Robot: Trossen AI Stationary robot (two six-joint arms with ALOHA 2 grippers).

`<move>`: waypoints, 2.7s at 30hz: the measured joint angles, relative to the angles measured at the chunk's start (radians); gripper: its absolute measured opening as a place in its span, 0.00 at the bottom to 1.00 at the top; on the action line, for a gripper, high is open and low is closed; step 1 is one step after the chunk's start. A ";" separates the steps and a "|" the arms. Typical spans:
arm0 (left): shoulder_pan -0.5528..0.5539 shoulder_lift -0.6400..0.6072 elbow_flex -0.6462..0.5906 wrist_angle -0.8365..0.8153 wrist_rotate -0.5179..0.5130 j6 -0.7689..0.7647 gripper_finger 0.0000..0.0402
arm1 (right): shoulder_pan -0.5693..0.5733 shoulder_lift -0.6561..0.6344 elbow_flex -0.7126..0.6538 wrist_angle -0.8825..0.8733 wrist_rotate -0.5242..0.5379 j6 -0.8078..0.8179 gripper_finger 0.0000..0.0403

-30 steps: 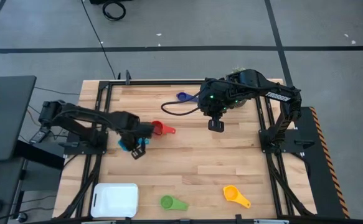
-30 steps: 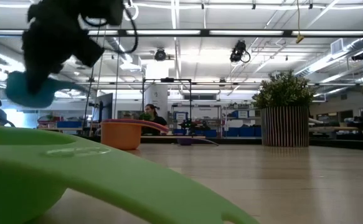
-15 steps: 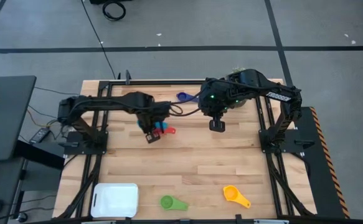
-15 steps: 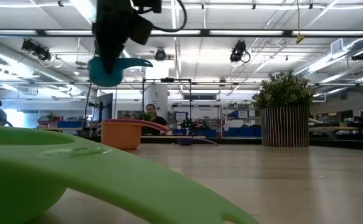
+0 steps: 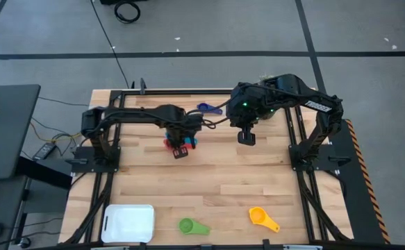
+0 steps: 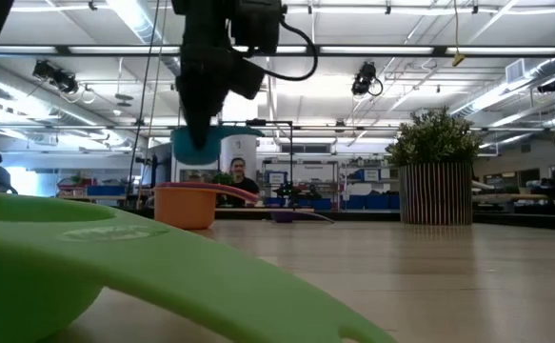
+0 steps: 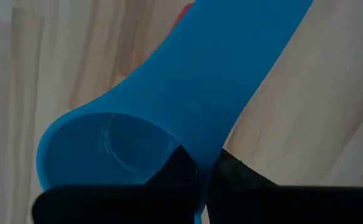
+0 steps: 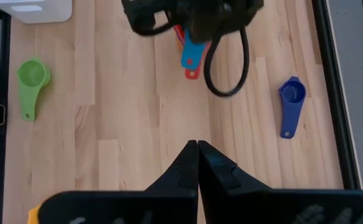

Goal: Nest measuring cups in basket
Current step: Stack the light blue measuring cup into the red measuring cup, then stack the yellow measuring cup into the light blue measuring cup

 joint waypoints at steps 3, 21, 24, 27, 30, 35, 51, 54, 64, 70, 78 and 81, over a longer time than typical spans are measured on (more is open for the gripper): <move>0.000 0.025 0.000 -0.003 -0.001 0.000 0.03 | 0.000 -0.001 0.000 0.000 0.000 0.000 0.01; 0.000 0.041 -0.106 0.076 -0.015 -0.018 0.03 | 0.000 -0.001 0.000 -0.002 0.000 0.001 0.01; 0.000 0.041 -0.106 0.084 -0.015 -0.017 0.03 | 0.000 -0.001 0.000 -0.002 0.000 0.001 0.01; 0.000 0.041 -0.106 0.082 -0.016 -0.016 0.03 | 0.000 -0.001 0.000 -0.002 0.000 0.001 0.01; 0.000 0.041 -0.106 0.082 -0.016 -0.016 0.03 | 0.000 -0.001 0.000 -0.002 0.000 0.001 0.01; 0.000 0.041 -0.106 0.082 -0.017 -0.016 0.11 | 0.000 -0.001 0.000 -0.002 0.000 0.001 0.01; 0.000 0.041 -0.071 -0.067 -0.007 -0.020 0.18 | 0.000 -0.001 0.000 -0.004 0.000 0.001 0.01; 0.003 0.019 -0.028 -0.123 -0.011 -0.019 0.19 | 0.000 -0.008 0.000 -0.006 -0.021 0.001 0.01; 0.011 -0.197 0.155 -0.139 -0.031 -0.026 0.19 | 0.080 -0.115 0.000 -0.007 -0.116 0.071 0.01; 0.010 -0.354 0.218 -0.117 -0.085 -0.027 0.19 | 0.158 -0.138 -0.004 -0.006 -0.048 0.182 0.01; 0.010 -0.525 0.219 -0.103 -0.085 -0.110 0.19 | 0.286 -0.155 -0.161 -0.005 -0.042 0.360 0.01; 0.010 -0.564 0.219 -0.103 -0.085 -0.113 0.19 | 0.317 -0.181 -0.242 -0.006 0.016 0.461 0.01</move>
